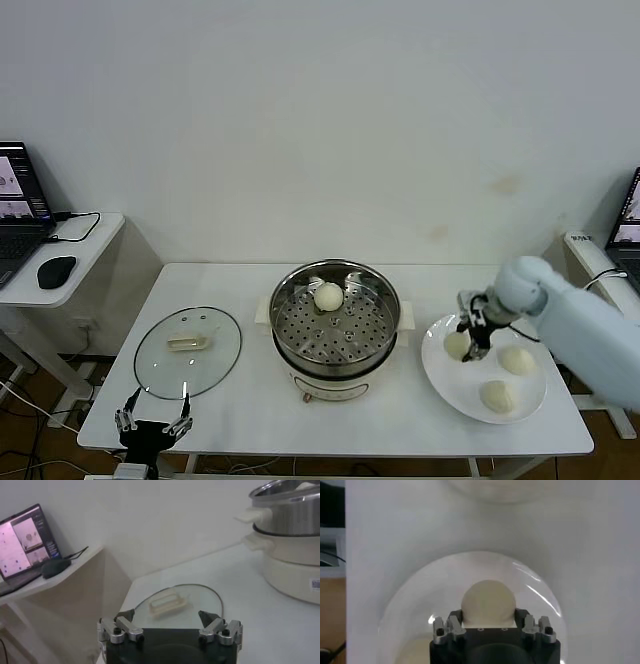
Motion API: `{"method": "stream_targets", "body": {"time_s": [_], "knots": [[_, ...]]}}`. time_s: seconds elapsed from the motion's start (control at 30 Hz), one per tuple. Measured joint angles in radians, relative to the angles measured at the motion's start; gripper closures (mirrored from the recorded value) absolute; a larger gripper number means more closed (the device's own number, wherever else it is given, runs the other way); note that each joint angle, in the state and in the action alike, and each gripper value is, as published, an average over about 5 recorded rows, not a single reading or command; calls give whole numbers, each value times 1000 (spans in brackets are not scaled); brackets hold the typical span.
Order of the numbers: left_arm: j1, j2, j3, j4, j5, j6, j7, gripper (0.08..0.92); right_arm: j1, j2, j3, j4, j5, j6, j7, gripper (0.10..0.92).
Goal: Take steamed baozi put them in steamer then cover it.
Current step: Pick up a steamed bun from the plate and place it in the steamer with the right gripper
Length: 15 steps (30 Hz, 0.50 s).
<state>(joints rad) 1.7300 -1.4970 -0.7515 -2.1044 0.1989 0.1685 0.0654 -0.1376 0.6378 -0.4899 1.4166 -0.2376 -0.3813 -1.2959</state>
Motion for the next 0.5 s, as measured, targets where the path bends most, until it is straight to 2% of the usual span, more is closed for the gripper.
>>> {"method": "stream_targets", "body": {"time_s": [0.27,0.5], "knots": [[-4,4,-6,-21,9,0,-3,177,260,-13,-161,37,159,-47,-28,397],[-2,4,-20,-39,13,-3,-10,177,491,80,-307,17,293,-94,-38,397]]}}
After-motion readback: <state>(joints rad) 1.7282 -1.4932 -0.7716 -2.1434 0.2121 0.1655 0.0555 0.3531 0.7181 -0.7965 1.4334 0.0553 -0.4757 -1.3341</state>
